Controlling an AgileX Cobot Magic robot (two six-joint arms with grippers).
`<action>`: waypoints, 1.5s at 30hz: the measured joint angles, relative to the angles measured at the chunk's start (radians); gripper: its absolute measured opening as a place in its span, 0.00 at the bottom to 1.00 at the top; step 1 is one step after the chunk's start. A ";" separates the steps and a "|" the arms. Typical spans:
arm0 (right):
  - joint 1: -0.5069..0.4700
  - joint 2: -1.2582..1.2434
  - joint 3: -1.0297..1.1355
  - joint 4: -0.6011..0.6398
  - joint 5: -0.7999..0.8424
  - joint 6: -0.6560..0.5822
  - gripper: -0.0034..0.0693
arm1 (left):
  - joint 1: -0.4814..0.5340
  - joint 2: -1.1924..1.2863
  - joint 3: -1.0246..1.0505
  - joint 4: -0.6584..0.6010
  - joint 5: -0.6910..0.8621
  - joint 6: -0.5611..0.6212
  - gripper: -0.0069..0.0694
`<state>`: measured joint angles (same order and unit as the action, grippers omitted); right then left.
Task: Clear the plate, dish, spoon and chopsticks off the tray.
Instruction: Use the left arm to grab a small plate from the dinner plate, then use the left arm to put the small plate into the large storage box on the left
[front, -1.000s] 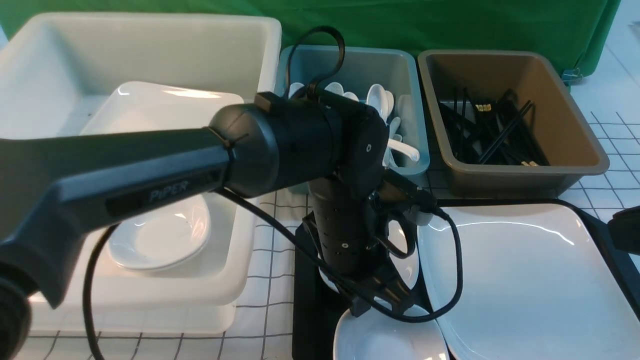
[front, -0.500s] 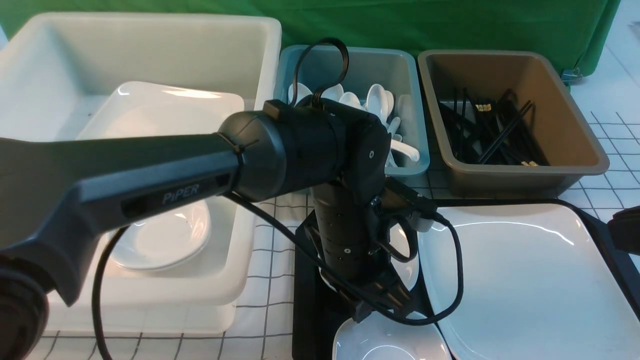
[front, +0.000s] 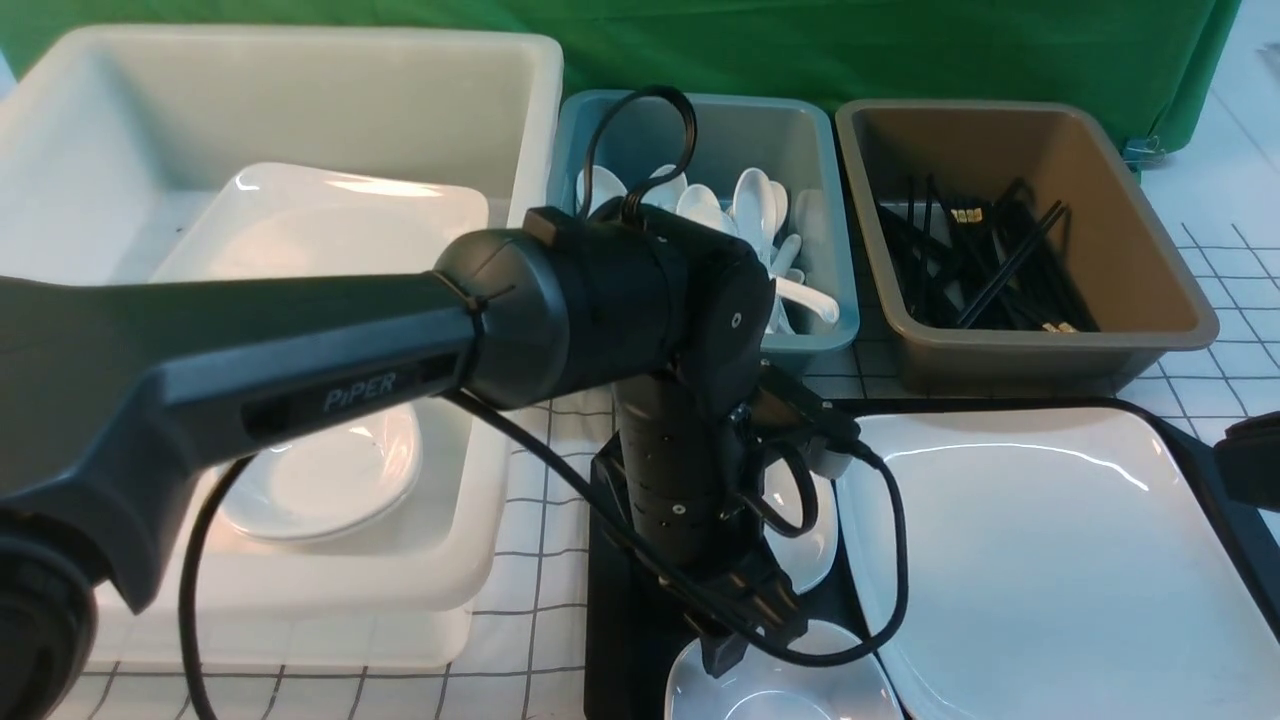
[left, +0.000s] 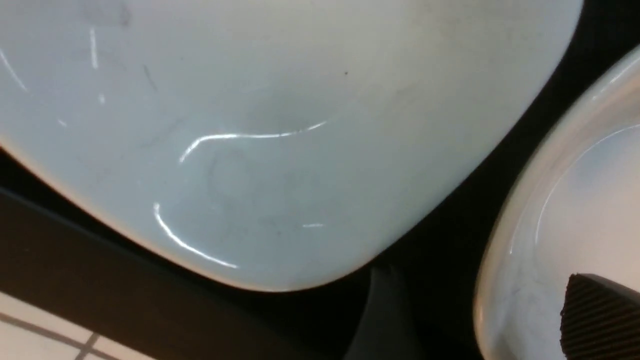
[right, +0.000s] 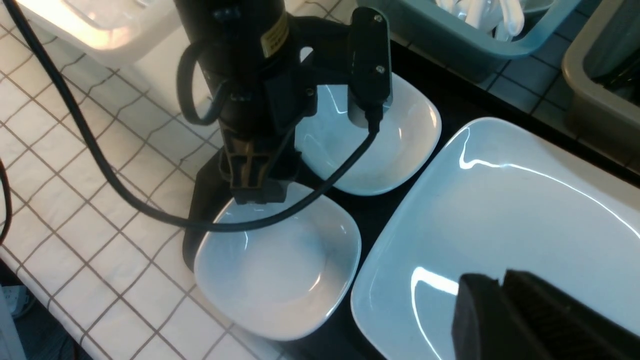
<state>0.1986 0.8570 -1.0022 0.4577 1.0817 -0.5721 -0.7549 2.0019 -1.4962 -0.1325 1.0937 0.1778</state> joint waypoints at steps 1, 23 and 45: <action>0.000 0.000 0.000 0.001 0.000 0.000 0.14 | 0.000 0.000 0.001 -0.001 -0.009 0.000 0.68; 0.000 0.000 0.000 0.009 0.001 0.000 0.14 | 0.000 0.075 0.007 -0.078 -0.012 -0.010 0.65; 0.000 0.000 0.000 0.009 0.003 0.000 0.15 | 0.013 -0.022 -0.042 -0.086 0.100 -0.011 0.13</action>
<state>0.1986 0.8570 -1.0022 0.4669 1.0843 -0.5721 -0.7418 1.9796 -1.5380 -0.2183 1.1938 0.1666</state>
